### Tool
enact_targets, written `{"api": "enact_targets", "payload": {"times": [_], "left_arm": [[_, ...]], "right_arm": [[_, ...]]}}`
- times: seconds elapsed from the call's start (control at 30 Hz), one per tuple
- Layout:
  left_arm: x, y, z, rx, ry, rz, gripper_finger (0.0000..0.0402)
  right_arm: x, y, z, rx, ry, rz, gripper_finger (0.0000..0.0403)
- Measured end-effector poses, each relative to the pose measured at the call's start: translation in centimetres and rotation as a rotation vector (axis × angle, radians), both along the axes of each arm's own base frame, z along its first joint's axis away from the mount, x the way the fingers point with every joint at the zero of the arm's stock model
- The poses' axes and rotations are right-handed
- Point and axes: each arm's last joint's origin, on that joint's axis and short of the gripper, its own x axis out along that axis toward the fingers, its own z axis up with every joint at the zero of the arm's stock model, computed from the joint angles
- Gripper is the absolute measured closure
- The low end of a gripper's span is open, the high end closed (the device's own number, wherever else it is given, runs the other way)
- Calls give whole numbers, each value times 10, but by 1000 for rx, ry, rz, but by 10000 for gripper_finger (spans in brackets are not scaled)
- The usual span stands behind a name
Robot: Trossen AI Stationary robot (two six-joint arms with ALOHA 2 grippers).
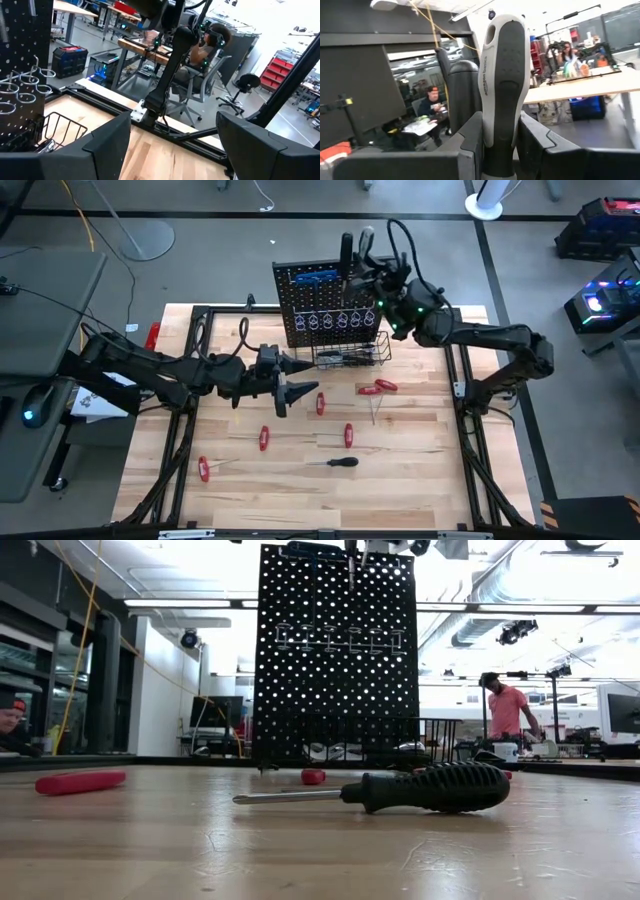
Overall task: Hang tools onto peg board
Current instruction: Hang the grey screwdriver on the pegboard
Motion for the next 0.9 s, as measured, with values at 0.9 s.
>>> {"api": "enact_targets", "payload": {"times": [0.9], "left_arm": [[0,2,-1,3,5,52,117]], "right_arm": [[6,0,-12,-31,201,7,276]]}}
